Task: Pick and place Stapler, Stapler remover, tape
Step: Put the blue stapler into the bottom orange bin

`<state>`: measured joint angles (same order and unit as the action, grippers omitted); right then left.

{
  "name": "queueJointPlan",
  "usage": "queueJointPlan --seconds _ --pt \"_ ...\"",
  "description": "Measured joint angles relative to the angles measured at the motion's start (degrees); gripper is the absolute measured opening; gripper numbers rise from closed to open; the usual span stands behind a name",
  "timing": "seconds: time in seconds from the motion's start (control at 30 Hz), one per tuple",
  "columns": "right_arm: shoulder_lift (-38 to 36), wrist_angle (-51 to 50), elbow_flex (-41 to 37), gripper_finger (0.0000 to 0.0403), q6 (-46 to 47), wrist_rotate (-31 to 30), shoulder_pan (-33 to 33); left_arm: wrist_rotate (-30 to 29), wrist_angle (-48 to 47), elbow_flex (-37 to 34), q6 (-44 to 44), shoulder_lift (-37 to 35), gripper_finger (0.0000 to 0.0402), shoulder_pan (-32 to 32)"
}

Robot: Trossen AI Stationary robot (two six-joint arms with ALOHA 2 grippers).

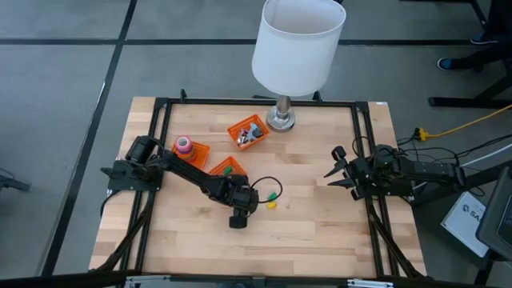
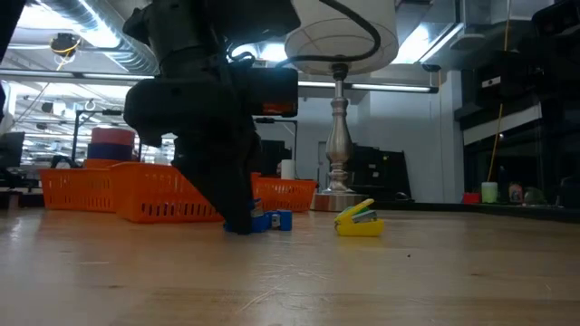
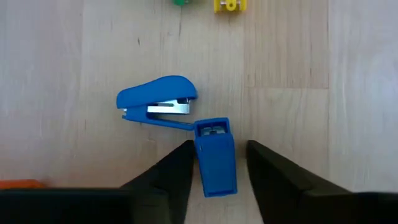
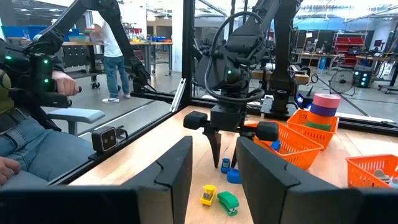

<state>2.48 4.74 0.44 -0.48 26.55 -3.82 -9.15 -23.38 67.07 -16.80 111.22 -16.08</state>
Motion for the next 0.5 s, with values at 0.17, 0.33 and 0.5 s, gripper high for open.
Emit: queueJointPlan --seconds 0.17,0.33,0.5 --pt "0.00 0.01 -0.01 0.0129 0.01 0.02 0.01 -0.35 -0.07 -0.04 -0.25 0.04 0.0080 0.03" --pt "0.01 -0.01 -0.01 0.0129 0.00 0.00 0.00 -0.05 -0.20 -0.15 -1.40 -0.53 0.0062 0.07" --pt "0.00 0.01 0.01 0.0129 0.01 0.02 -0.01 0.65 -1.24 -0.41 -0.04 -3.19 0.0062 0.18"
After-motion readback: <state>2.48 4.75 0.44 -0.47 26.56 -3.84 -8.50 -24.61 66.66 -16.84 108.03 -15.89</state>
